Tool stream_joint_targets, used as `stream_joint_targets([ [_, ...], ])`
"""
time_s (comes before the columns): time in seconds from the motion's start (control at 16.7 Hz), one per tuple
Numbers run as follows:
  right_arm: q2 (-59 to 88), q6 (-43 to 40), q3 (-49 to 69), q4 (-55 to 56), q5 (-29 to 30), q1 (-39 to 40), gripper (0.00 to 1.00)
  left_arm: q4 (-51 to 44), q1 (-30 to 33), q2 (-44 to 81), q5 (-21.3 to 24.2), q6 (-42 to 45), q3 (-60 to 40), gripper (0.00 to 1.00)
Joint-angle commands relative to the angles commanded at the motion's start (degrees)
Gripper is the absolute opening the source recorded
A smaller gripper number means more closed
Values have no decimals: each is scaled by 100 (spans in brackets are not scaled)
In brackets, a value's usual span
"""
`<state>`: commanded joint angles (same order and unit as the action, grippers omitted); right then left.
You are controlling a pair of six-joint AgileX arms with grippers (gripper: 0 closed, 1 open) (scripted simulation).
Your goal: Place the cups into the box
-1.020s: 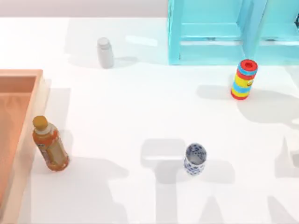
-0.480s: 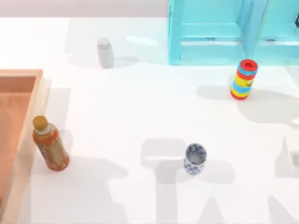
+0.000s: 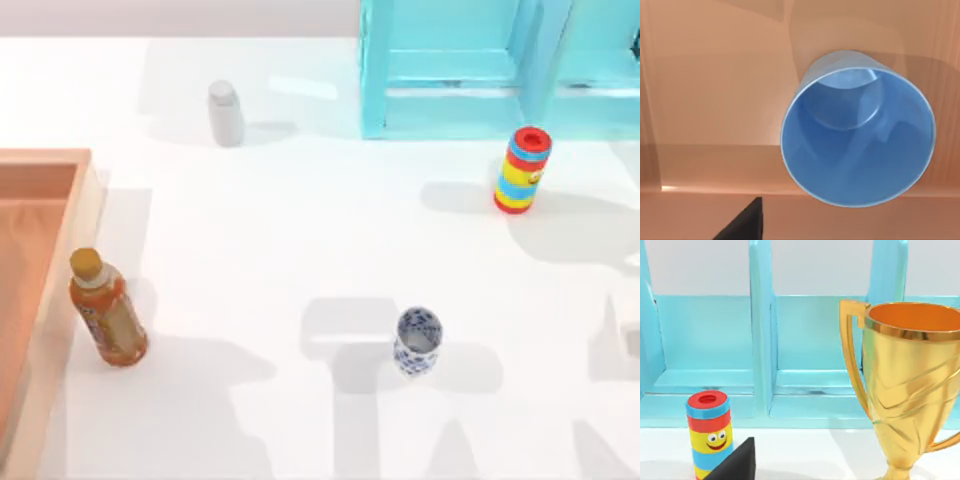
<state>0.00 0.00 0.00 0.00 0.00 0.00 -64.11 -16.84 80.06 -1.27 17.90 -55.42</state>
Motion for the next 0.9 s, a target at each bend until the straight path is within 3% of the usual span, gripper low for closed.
stream_joint_targets([
  [0.24, 0, 0, 0, 0, 0, 0, 100, -420, 9, 27, -15, 5, -415, 100],
  [0.66, 0, 0, 0, 0, 0, 0, 100, -2123, 36, 44, -10, -33, -2132, 100],
  [0.9, 0, 0, 0, 0, 0, 0, 100, -2276, 39, 17, -1, -39, -2292, 100],
])
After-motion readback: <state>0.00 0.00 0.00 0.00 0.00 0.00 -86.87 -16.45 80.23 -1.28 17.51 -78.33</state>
